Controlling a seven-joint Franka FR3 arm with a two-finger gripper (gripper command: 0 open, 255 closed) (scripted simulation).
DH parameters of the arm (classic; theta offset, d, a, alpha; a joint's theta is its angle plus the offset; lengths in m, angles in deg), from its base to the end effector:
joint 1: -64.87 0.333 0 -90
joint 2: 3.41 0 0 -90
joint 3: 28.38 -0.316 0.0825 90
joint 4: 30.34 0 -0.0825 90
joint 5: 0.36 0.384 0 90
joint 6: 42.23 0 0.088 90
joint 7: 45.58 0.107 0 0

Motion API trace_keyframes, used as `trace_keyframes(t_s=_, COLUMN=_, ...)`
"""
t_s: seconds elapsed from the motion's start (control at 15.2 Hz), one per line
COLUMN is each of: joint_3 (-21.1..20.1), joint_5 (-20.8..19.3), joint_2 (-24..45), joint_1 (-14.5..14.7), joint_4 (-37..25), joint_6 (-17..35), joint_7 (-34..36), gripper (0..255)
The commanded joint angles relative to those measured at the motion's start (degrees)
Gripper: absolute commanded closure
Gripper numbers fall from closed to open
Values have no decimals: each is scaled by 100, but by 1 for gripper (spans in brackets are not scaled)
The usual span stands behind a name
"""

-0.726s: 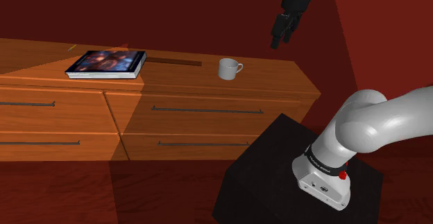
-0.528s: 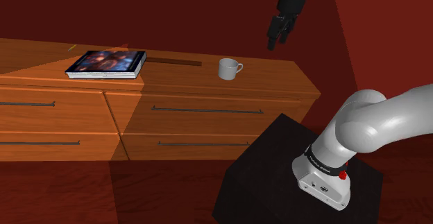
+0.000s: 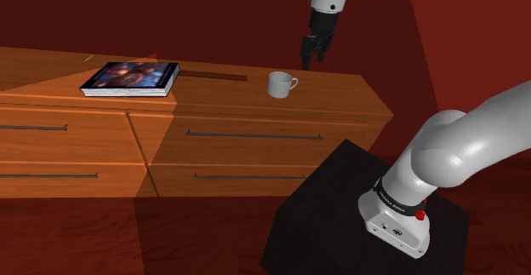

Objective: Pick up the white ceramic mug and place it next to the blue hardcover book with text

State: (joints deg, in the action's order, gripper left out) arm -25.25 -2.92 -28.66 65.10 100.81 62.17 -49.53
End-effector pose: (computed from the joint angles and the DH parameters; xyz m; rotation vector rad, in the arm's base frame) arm 0.4162 -0.0269 0.5186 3.1225 0.0555 -0.0433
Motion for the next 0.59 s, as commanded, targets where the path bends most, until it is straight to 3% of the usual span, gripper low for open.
trace_keyframes(t_s=0.0, joint_3=23, joint_5=-23, joint_2=409, joint_1=-7, joint_4=-122, joint_6=272, joint_7=-22, gripper=0)
trace_keyframes(t_s=0.53, joint_3=109, joint_5=-70, joint_2=2139, joint_1=-45, joint_4=-947, joint_6=1098, joint_7=-125, gripper=0)
